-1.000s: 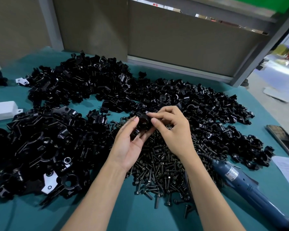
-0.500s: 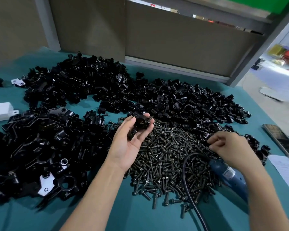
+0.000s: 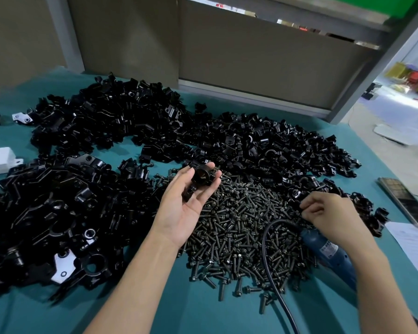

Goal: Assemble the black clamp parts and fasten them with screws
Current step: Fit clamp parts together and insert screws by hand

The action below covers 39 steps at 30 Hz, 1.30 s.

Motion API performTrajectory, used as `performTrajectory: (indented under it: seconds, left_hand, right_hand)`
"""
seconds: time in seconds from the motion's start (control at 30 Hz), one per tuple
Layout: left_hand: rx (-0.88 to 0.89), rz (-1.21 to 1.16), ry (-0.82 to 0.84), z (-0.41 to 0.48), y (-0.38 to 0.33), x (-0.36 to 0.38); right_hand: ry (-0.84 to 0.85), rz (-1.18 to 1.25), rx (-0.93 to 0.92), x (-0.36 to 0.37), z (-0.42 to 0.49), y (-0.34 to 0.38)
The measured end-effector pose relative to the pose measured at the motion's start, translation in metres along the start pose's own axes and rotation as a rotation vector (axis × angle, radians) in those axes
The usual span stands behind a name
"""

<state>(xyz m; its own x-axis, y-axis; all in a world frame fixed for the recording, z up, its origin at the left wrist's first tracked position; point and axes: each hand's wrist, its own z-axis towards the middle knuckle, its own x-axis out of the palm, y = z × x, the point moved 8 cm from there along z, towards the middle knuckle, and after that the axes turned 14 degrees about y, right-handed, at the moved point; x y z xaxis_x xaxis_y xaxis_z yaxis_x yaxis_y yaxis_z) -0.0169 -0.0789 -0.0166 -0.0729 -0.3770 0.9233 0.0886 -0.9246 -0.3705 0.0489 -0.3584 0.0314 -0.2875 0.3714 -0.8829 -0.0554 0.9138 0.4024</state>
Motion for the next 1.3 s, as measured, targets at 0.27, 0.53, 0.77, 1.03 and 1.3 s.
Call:
performTrajectory:
  seconds: [0.27, 0.53, 0.77, 1.03, 1.3]
  left_hand:
    - [-0.009, 0.007, 0.018, 0.001, 0.0, 0.001]
    - [-0.018, -0.003, 0.032, 0.001, 0.001, 0.001]
    - [-0.016, -0.001, 0.017, 0.0, 0.0, -0.001]
    - [-0.019, 0.038, 0.03, 0.0, 0.0, 0.001]
    - [-0.019, 0.082, 0.041, -0.001, 0.0, 0.003]
  right_hand:
    - [-0.085, -0.065, -0.049, 0.006, 0.008, 0.016]
    - [-0.049, -0.048, 0.022, 0.011, 0.017, 0.01]
    - [-0.046, 0.239, -0.021, 0.003, 0.013, 0.007]
    - [0.21, 1.091, -0.564, -0.005, -0.013, 0.083]
    - [0.152, 0.941, -0.668, 0.014, -0.009, 0.142]
